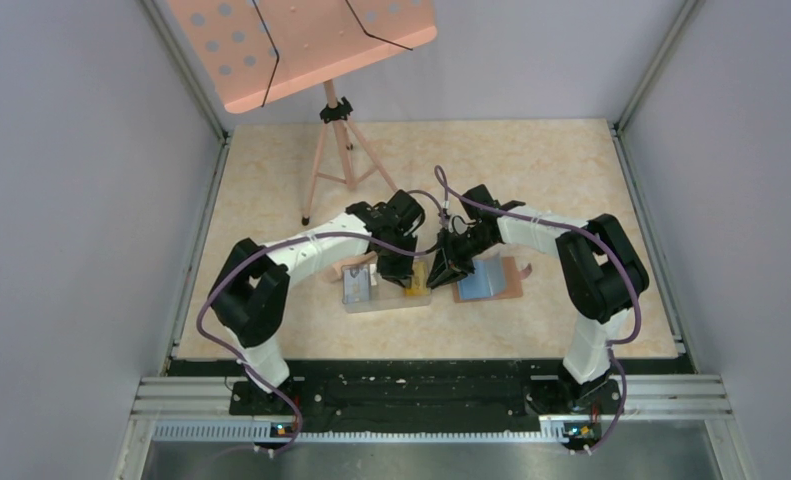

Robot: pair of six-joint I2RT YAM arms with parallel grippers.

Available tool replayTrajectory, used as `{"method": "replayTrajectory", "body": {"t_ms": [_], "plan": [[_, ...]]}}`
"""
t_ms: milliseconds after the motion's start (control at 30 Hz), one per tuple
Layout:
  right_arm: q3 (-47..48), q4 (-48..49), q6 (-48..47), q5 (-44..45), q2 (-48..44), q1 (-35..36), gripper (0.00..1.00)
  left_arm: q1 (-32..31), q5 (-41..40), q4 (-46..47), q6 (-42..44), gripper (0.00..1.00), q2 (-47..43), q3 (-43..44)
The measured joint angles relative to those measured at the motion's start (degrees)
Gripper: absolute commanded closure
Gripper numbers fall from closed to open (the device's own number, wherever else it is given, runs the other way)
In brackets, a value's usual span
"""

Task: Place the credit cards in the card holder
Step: Pick up the credit card from the storage box.

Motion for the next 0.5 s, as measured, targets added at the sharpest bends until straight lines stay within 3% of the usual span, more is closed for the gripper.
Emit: {"method": "replayTrajectory", "body": {"t_ms": [500], "plan": [[0.0, 0.0, 0.0, 0.02, 0.0, 0.0, 0.82, -1.16, -1.81, -5.62, 3.87, 0.79, 5.46, 5.49]]}}
